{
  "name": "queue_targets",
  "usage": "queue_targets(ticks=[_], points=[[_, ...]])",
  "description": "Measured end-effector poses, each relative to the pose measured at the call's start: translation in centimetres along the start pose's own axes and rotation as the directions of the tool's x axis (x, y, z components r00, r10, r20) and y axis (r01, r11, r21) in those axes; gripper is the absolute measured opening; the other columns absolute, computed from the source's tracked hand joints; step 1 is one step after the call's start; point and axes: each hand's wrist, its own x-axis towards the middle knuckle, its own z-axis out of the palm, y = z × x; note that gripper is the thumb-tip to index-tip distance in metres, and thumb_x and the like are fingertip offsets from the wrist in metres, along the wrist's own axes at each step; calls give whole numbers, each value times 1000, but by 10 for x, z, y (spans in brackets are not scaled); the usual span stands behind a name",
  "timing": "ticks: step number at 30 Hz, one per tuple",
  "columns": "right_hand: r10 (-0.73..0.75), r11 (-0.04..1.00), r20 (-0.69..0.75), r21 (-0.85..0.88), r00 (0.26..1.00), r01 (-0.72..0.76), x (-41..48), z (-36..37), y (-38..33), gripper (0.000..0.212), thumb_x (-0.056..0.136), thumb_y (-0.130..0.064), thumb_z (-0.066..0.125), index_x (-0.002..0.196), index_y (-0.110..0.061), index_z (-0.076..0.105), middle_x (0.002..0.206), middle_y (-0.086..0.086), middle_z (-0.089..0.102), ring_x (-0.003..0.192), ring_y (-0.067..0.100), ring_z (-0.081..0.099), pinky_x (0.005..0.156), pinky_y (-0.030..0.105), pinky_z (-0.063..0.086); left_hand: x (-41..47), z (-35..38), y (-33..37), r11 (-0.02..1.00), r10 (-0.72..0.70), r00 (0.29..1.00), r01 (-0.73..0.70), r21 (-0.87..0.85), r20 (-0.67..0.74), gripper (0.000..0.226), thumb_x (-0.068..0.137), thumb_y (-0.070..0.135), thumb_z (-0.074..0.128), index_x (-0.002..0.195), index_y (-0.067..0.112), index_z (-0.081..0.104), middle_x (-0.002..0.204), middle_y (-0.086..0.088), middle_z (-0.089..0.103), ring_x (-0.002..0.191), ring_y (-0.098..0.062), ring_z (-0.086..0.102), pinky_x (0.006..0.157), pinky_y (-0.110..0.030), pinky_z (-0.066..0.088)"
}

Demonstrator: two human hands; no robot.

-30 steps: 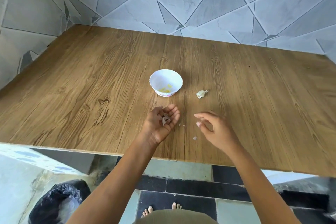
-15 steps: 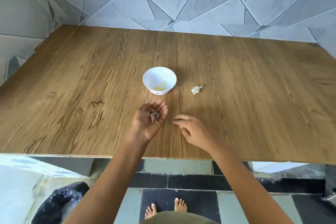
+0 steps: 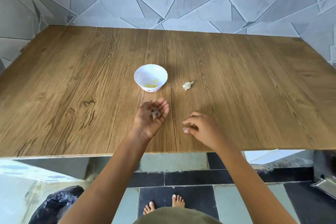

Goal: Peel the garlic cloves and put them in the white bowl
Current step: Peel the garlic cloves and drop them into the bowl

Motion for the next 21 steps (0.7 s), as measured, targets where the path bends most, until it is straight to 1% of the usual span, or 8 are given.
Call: queue_targets(ticks=[4, 9, 12, 14, 15, 16, 18, 21], points=[[41, 999, -14, 6, 999, -41, 11, 1, -9, 6, 86, -11, 66, 89, -8, 70, 93, 1, 67, 79, 8, 60, 76, 25, 51, -2, -3, -2, 1000, -6, 1000, 6, 9, -10, 42, 101, 21, 29, 89, -2, 63, 86, -13, 65, 84, -21, 61, 69, -26, 57], [50, 989, 65, -144, 997, -41, 16, 5, -15, 12, 87, -1, 56, 88, -11, 62, 93, -3, 63, 83, 12, 61, 72, 26, 50, -6, -8, -4, 1000, -3, 1000, 3, 19, -21, 42, 101, 21, 30, 89, -2, 63, 82, -13, 66, 83, -21, 62, 68, -27, 57], [63, 997, 9, 43, 998, -64, 19, 2, -20, 9, 91, -6, 54, 89, -11, 61, 80, -15, 55, 71, 4, 52, 67, 22, 41, -9, -7, -7, 999, -4, 999, 5, 37, -38, 40, 101, 21, 31, 89, -2, 62, 85, -13, 65, 83, -21, 62, 72, -27, 56], [2, 982, -95, 187, 995, 16, 22, -2, -36, 6, 90, -7, 58, 89, -10, 63, 79, -15, 59, 71, 2, 53, 64, 17, 41, -11, -4, -10, 999, -12, 999, 14, 39, -43, 39, 101, 20, 31, 86, -1, 61, 78, -12, 66, 79, -21, 61, 72, -28, 53], [-60, 972, -144, 215, 988, 90, 25, -4, -47, 8, 89, -4, 59, 89, -9, 65, 83, -10, 64, 75, 5, 58, 67, 16, 44, -13, -1, -10, 999, -5, 998, 7, 38, -58, 38, 101, 19, 32, 83, 0, 60, 71, -11, 65, 74, -19, 61, 67, -27, 53], [-120, 966, -178, 206, 977, 156, 27, -3, -55, 12, 87, -1, 59, 91, -8, 67, 88, -5, 68, 80, 9, 61, 71, 18, 47, -14, 3, -12, 999, -7, 997, 10, 37, -77, 37, 100, 18, 33, 79, 1, 58, 63, -9, 63, 65, -17, 61, 59, -24, 54], [-230, 968, -203, 52, 952, 245, 31, 1, -67, 24, 83, 3, 57, 96, -12, 71, 93, -1, 70, 82, 16, 64, 71, 28, 52, -14, 5, -11, 1000, 0, 992, 3, 26, -124, 36, 99, 15, 36, 69, 5, 52, 47, -3, 55, 44, -10, 56, 43, -17, 48], [-287, 955, -266, -155, 920, 253, 37, 8, -73, 21, 76, 2, 63, 89, -13, 71, 84, 2, 70, 73, 22, 65, 59, 33, 54, -13, 2, -7, 999, -7, 995, 11, 41, -100, 35, 99, 17, 35, 69, 8, 51, 46, 0, 55, 41, -8, 55, 43, -16, 46]])
